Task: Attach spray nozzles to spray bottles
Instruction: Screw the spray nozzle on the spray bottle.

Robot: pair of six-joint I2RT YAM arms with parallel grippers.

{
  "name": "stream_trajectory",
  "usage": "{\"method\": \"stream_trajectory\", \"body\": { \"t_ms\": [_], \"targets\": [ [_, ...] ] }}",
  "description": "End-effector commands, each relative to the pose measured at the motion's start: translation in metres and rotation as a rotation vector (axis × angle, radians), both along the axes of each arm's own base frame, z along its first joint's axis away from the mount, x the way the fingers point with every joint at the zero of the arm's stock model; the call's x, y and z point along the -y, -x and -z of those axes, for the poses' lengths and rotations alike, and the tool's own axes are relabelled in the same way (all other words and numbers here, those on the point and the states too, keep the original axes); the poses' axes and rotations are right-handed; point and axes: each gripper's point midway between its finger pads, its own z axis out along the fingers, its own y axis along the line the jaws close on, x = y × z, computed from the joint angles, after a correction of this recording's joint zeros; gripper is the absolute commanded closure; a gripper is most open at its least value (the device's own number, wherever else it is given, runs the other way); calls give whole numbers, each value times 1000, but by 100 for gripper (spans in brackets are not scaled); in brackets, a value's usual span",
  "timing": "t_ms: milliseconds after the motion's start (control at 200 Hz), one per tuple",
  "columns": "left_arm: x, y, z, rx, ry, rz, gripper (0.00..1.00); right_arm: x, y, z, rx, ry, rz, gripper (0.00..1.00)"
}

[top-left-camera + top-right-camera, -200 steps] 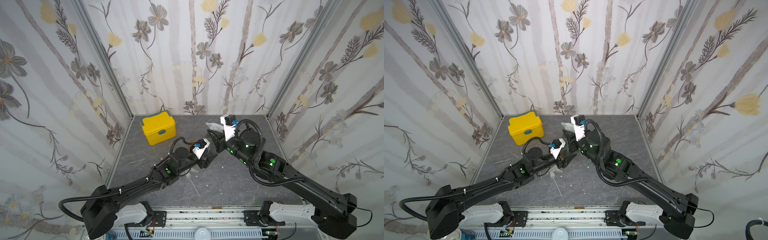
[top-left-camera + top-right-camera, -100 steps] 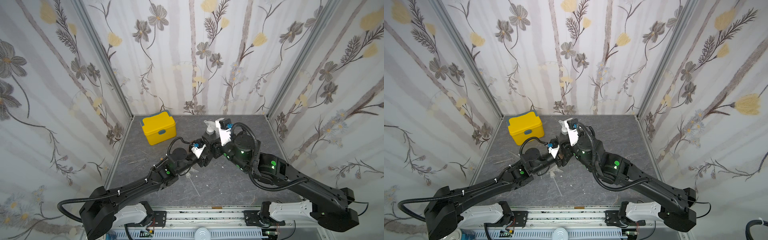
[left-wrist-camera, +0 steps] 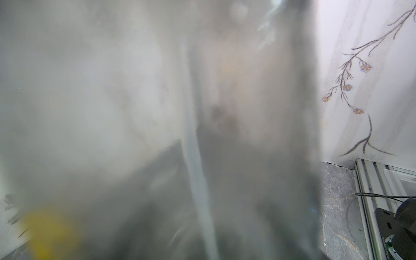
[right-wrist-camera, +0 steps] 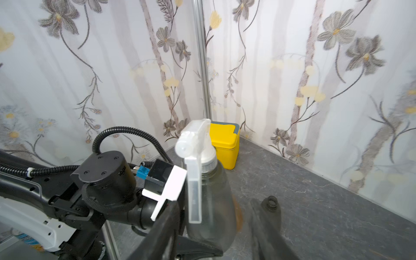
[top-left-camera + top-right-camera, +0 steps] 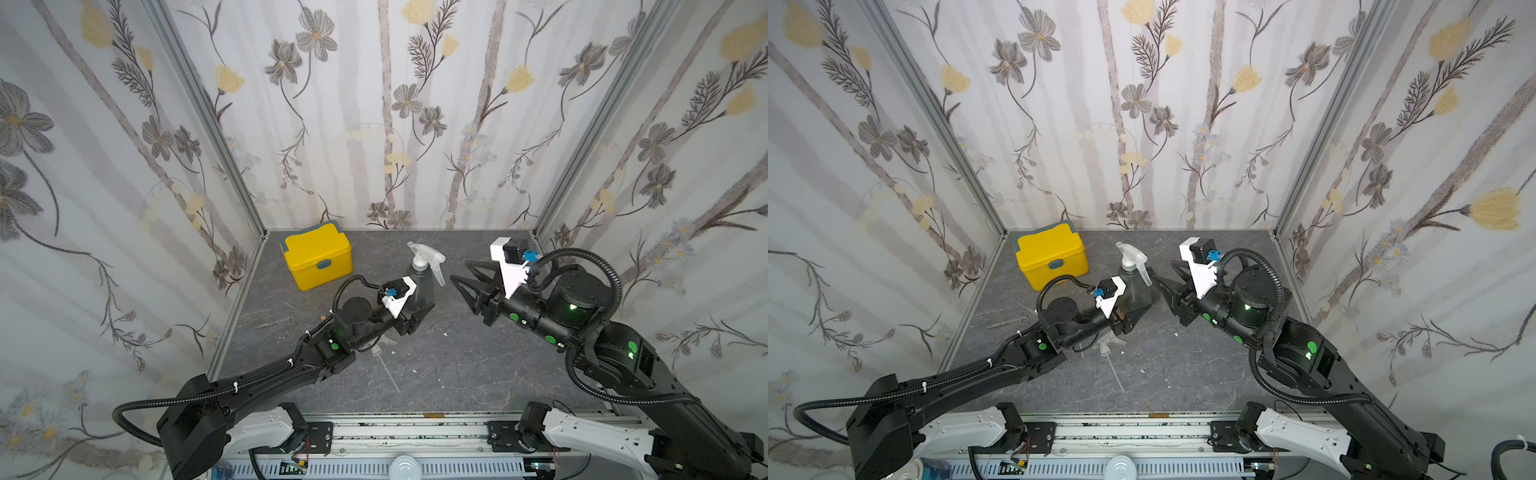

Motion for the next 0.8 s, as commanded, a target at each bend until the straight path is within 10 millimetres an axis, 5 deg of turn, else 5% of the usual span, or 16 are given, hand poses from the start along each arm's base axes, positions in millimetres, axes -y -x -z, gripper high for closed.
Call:
{"method": "stream_trajectory", "body": {
  "t_ms": [0,175,355,555,794],
  "targets": [
    [3,10,-14,43,39,57,26,13,-14,-11,43,-3,46,64],
    [7,20,-17,36,53,120,26,-5,-28,-5,10,4,-47,65],
    [10,24,-17,31,47,144,26,-48,-12,13,-34,30,-313,60],
    [12,26,-17,23,43,164,26,-64,-3,28,-53,39,-432,59],
    [14,29,-17,21,36,184,26,-70,-16,38,-57,38,-404,59]
  ]
}}
